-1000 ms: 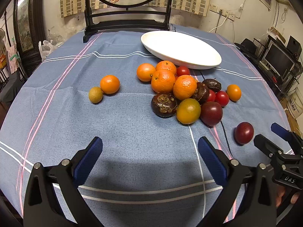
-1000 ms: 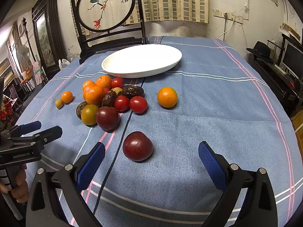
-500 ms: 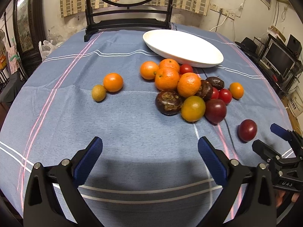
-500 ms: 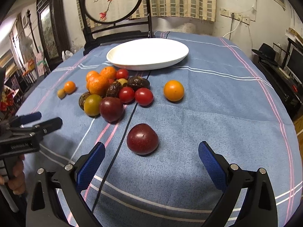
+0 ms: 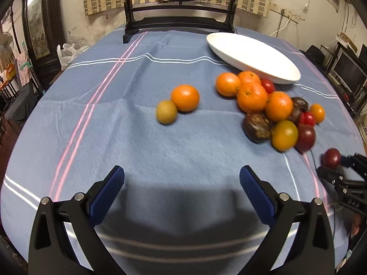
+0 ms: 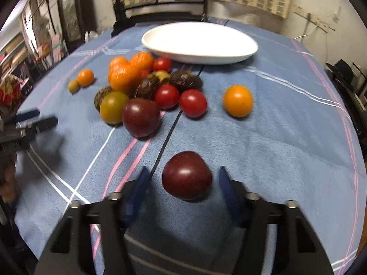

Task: Organize fruits
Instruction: 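Grasp the small yellow citrus with the left tool while the right tool grasps the dark-red plum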

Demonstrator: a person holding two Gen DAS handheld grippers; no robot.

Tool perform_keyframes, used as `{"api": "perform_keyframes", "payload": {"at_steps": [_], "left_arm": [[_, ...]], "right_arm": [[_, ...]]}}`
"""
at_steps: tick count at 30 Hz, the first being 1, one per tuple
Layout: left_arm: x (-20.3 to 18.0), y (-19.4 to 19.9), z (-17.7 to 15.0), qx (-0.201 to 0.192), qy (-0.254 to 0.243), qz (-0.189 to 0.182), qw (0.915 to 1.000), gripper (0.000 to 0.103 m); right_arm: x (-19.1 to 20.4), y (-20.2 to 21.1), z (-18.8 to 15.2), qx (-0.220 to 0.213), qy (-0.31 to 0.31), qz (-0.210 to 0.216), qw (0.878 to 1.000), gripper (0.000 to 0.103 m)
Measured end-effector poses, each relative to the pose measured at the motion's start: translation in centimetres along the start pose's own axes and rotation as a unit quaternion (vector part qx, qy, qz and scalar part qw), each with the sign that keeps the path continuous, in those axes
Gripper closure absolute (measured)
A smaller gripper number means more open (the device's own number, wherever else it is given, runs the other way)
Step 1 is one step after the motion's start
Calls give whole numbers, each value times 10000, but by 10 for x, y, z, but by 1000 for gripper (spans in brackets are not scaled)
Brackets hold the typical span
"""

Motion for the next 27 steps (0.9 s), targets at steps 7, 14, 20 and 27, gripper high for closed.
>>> {"api": "perform_keyframes", "payload": {"at_steps": [7, 14, 20, 27], "left_arm": [[14, -28, 34, 84, -207, 319, 9992, 4], [22, -53, 43, 354, -170, 17, 9992, 38], [18, -52, 48, 252, -477, -319, 9980, 79], [-10, -13, 67, -228, -1039, -628, 9923, 79]], "right_arm": [[-8, 4, -2, -100, -193, 265, 9994, 63], [-8, 8, -4, -101, -222, 504, 9984, 63], [-5, 12, 4, -136, -139, 674, 9975, 63], [-20, 35, 57, -710, -107, 577, 9957, 63]]}}
Point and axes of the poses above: each gripper's, at about its wrist camera, not at the fingertips, and y roughly against the way its jaws point, x to its left, z to its top, the point moved 7 cm from there along -y, roughly the way its jaws point, and after that the axes turned 5 degrees about -z, right-handed, at the moved point
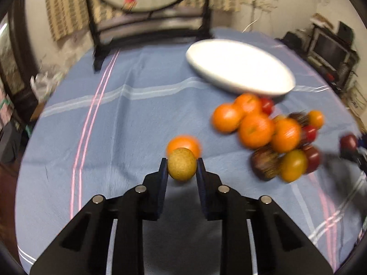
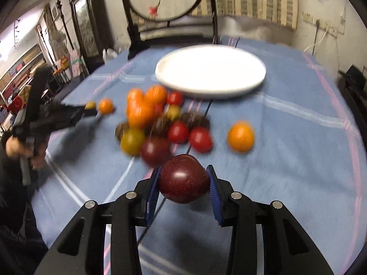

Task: Organize fruits
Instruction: 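Grasp the small yellow citrus with the left tool while the right tool grasps the dark-red plum, then release the yellow citrus and dark-red plum onto the white plate with both tools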

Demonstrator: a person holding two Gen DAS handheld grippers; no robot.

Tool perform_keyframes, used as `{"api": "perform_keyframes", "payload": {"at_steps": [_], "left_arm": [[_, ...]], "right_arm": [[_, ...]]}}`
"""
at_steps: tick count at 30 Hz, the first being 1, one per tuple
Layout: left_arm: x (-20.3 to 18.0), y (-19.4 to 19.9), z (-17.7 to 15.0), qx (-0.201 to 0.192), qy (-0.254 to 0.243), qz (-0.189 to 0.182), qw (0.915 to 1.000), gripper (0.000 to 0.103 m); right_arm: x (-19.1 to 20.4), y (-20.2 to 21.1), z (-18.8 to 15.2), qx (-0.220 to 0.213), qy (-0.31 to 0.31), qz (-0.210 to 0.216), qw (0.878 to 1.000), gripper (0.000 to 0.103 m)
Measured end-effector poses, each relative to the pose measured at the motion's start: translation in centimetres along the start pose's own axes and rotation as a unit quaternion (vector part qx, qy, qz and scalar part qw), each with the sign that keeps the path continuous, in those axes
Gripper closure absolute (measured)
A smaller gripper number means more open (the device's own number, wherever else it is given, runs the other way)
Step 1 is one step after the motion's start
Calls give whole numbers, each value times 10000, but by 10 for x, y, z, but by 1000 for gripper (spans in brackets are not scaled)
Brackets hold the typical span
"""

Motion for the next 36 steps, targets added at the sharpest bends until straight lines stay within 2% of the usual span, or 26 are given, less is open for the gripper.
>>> {"api": "perform_keyframes", "payload": {"at_steps": [4, 7, 11, 16, 17, 18, 19, 20, 23, 25, 27, 29, 31, 36], "left_arm": [[-23, 8, 39, -261, -58, -235, 9994, 79], [-39, -13, 78, -304, 65, -224, 9993, 79], [-51, -69, 118, -14, 402, -235, 9989, 79], [-58, -110, 134, 200, 550, -140, 9982, 79], [-59, -114, 134, 241, 553, -135, 9981, 77], [-59, -120, 133, 303, 579, -72, 9978, 57], [-58, -124, 132, 331, 620, 0, 9975, 46], [-59, -122, 133, 207, 628, -17, 9978, 42], [-62, -114, 127, 152, 531, 178, 9983, 42], [-64, -99, 122, 20, 608, 56, 9981, 40], [-62, -84, 113, -47, 658, 45, 9978, 23], [-60, -71, 105, -162, 678, 88, 9975, 18], [-58, -54, 93, -317, 606, 150, 9975, 16], [-51, -21, 62, -551, 554, 303, 9965, 10]], "right_arm": [[-6, -11, 54, -431, 78, -98, 9990, 63], [-11, -41, 81, -481, 60, -297, 9984, 63], [-22, -88, 95, -164, -360, -315, 9987, 63], [-32, -117, 95, -4, -585, -409, 9975, 62], [-32, -119, 94, -29, -614, -409, 9973, 60], [-33, -121, 93, -35, -658, -394, 9970, 57], [-32, -120, 92, -67, -662, -348, 9972, 50], [-32, -119, 91, -91, -652, -329, 9973, 47], [-25, -109, 87, -166, -545, -216, 9981, 45], [-27, -98, 83, -242, -550, -201, 9980, 44], [-31, -84, 78, -352, -524, -235, 9977, 38], [-37, -68, 69, -487, -461, -438, 9968, 32], [-41, -57, 60, -543, -390, -592, 9960, 31], [-56, -37, 20, -371, -330, -936, 9944, 31]]}}
Point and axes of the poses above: each gripper's, at about its wrist camera, not at the fingertips, and y roughly against the way its jaws point, x to its left, z to its top, the point moved 7 cm from there along -y, roughly the way its jaws point, and after that the axes turned 5 degrees about -z, right-handed, at the moved point
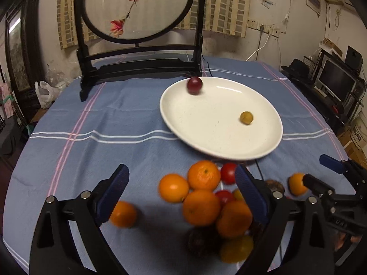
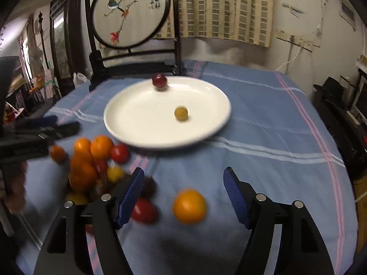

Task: Organize fruits
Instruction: 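Release the yellow citrus and dark-red plum onto the white plate with both tools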

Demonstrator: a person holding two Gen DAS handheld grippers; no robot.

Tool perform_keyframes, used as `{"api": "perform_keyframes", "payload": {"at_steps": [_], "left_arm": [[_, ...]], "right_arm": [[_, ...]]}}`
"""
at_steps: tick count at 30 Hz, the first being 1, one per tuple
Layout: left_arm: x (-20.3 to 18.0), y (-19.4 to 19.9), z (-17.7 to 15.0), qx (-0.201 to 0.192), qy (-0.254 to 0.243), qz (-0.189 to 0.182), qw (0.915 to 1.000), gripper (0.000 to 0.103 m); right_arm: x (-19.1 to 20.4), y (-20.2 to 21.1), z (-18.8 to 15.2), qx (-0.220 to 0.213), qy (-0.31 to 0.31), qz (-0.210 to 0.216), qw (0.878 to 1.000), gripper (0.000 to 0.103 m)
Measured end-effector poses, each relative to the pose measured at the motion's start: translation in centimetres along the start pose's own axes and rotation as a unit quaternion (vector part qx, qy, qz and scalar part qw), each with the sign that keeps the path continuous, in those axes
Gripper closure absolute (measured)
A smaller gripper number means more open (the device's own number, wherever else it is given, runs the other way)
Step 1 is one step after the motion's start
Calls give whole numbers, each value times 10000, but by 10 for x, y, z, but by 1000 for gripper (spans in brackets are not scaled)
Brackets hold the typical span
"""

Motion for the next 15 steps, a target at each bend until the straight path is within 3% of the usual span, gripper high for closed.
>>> {"api": "perform_keyframes", "payload": {"at_steps": [6, 15], "left_arm": [[16, 25, -28, -133, -84, 207, 9997, 9], [32, 15, -51, 48, 243, 92, 9996, 9]], "right_arm": [[-13, -3, -31, 308, -83, -173, 9993, 31], [4, -31, -28, 778, 170, -352, 9962, 40]]}}
Point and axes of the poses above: each gripper's, at about its wrist camera, not at the fingertips, and y roughly against the way its jaws point, x to its left, z to its top, the point moved 7 cm from there along -y, roughly the way its jaws point, and after that the axes turned 5 degrees about -z, right-handed, at the moved point
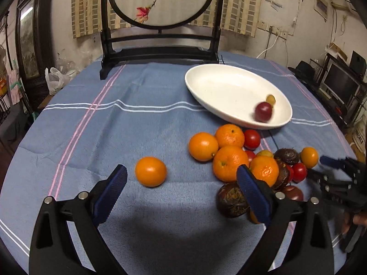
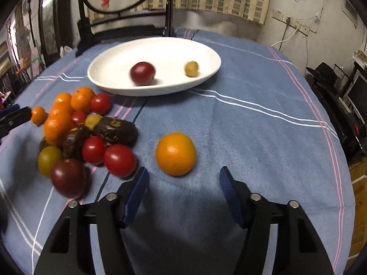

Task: Organize fruits
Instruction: 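Release the yellow citrus and dark-red plum onto the white plate with both tools, then grasp an orange with the left tool while the right tool grasps another orange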

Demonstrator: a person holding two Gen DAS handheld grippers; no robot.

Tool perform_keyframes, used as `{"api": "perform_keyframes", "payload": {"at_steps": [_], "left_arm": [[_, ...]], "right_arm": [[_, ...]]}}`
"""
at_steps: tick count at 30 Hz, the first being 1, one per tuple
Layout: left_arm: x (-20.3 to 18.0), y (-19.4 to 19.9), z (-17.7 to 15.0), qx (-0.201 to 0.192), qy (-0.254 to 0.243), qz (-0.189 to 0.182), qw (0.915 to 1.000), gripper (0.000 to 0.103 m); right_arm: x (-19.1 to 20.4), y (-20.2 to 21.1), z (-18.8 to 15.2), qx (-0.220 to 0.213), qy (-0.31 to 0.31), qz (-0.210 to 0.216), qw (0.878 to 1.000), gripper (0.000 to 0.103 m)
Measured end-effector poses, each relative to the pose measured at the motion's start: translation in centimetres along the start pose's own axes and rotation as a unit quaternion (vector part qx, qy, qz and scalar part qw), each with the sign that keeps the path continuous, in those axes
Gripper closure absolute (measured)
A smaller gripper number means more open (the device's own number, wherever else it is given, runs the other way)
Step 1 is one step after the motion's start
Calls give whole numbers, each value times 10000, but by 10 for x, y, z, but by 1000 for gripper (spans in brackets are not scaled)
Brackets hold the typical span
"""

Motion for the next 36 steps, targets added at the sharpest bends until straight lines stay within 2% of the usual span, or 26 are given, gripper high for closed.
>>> {"api": "perform_keyframes", "payload": {"at_steps": [1, 4, 7, 10, 15, 16, 18, 19, 20, 21, 24, 28, 32, 36], "left_arm": [[1, -1, -1, 9, -23, 7, 10000, 9], [5, -5, -5, 77, 8, -9, 10000, 9], [14, -5, -7, 116, 106, 16, 9999, 9], [22, -6, -11, 191, 145, 86, 9997, 9], [32, -22, -19, 607, 490, 60, 9969, 9], [33, -25, -20, 673, 537, 82, 9963, 11], [35, -30, -20, 741, 559, 137, 9956, 30], [35, -33, -20, 797, 585, 113, 9950, 34], [36, -35, -21, 873, 627, 109, 9941, 44], [38, -36, -19, 909, 632, 270, 9935, 52], [37, -41, -10, 970, 492, 382, 9933, 66], [32, -46, -5, 953, 242, 530, 9937, 67], [24, -38, -4, 895, 392, 333, 9947, 67], [6, -21, 23, 458, 242, 269, 9983, 67]], "right_arm": [[0, -3, 3, 13, -7, -15, 10000, 43], [5, -8, 12, 33, -34, 143, 9999, 65], [8, -7, 10, -95, -33, 88, 9999, 65], [6, -5, 9, -125, -189, 314, 9992, 66], [7, -5, 8, -147, -258, 531, 9981, 65], [9, -4, 8, -156, -232, 536, 9982, 65], [10, -4, 8, -161, -239, 604, 9978, 65], [10, -3, 8, -164, -248, 620, 9976, 65], [10, -3, 8, -168, -253, 636, 9975, 65], [11, -2, 9, -181, -241, 637, 9975, 65], [12, 1, 10, -240, -190, 644, 9975, 65], [8, 7, 12, -396, -221, 601, 9972, 65], [1, 8, 15, -474, -405, 533, 9966, 65], [-5, 23, 27, -771, -710, 556, 9929, 65]]}}
Point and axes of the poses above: each gripper's, at about its wrist camera, not at the fingertips, and y roughly against the way its jaws point, x to its left, z to its top, the point moved 7 cm from there along -y, roughly the way its jaws point, and after that the axes turned 5 degrees about -z, right-handed, at the moved point
